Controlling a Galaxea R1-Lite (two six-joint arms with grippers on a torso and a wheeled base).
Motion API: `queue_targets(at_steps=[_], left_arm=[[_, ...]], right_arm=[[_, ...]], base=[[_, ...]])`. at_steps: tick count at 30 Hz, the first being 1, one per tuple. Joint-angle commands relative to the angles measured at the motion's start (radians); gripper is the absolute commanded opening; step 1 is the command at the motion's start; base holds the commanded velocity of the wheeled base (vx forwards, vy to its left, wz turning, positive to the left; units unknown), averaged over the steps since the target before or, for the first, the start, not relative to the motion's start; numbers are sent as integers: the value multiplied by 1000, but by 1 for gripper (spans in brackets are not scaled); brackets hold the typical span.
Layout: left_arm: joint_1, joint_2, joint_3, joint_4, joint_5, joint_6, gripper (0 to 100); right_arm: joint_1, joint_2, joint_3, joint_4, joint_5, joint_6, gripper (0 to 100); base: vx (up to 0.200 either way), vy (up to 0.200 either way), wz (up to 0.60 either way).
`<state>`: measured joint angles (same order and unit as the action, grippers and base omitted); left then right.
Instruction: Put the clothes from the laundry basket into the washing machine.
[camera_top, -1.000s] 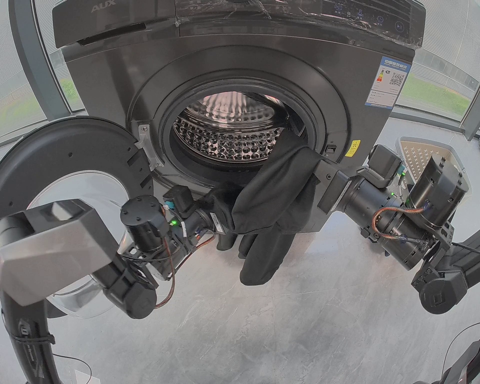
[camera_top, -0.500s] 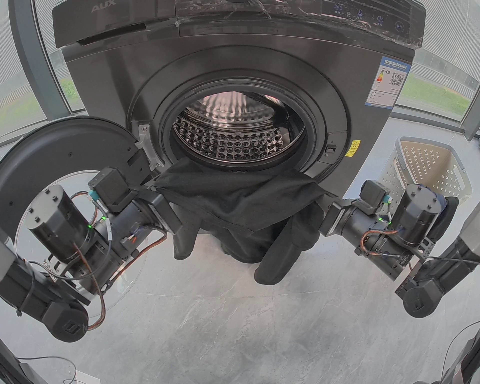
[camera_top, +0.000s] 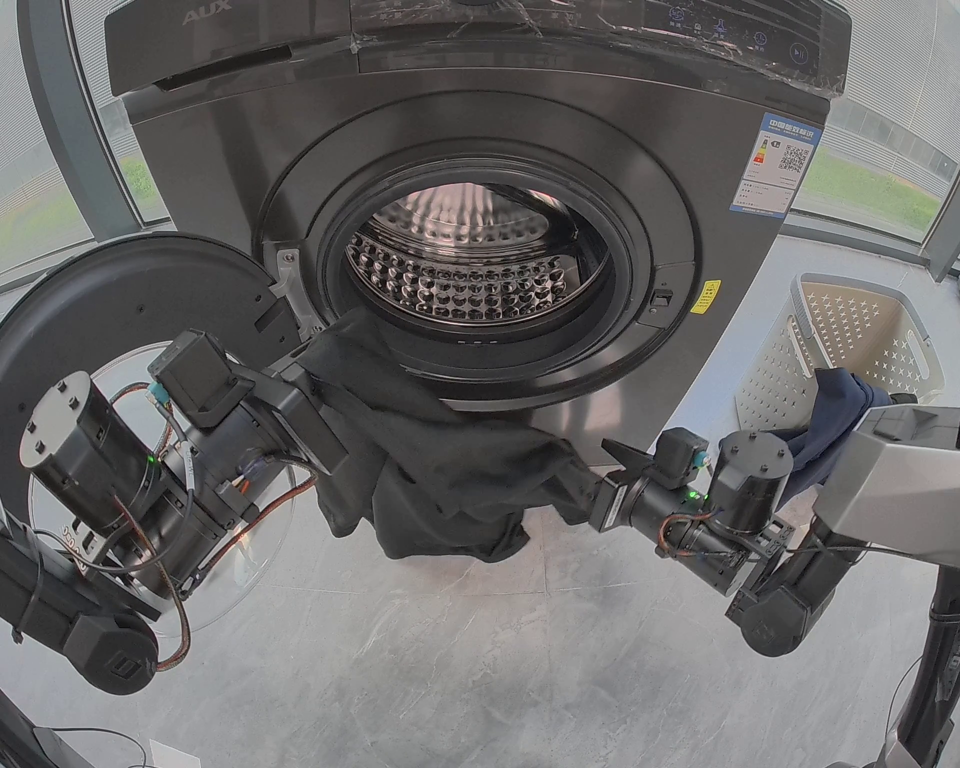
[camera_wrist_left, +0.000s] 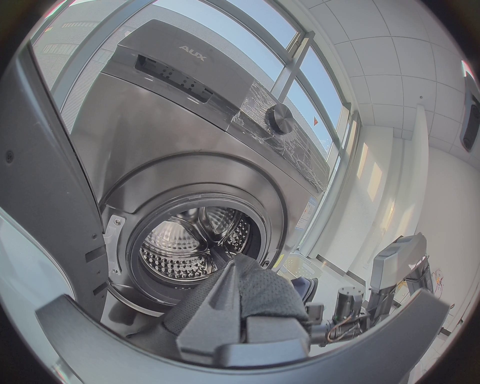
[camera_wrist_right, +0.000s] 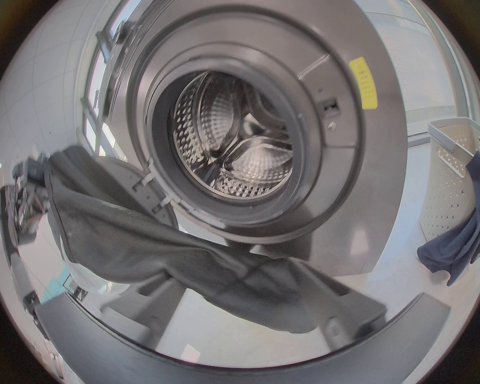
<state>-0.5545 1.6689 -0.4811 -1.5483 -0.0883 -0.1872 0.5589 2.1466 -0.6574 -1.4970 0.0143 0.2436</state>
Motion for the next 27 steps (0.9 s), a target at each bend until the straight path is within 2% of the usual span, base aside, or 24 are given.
queue_targets(at_steps=[1, 2, 5, 18, 20, 27], left_arm=[[7, 8, -8, 1, 2, -1, 0], [8, 12, -14, 2, 5, -3, 0], [10, 20, -22, 5, 15, -3, 0], [22, 45, -31, 10, 22, -3, 0], [22, 45, -31, 10, 22, -3, 0], [24, 69, -40, 7, 24, -1, 0]], right_arm=[[21, 84, 42, -22, 10, -52, 100], [26, 88, 67, -31, 16, -78, 100], [47, 95, 128, -43, 39, -109, 100], [134, 59, 233, -45, 89, -109, 100], [136, 59, 234, -45, 90, -109, 100], [226, 19, 165, -45, 96, -106, 100]], base=[[0, 0, 0], [0, 0, 0], [0, 0, 0], [0, 0, 0], [0, 0, 0], [0, 0, 0]])
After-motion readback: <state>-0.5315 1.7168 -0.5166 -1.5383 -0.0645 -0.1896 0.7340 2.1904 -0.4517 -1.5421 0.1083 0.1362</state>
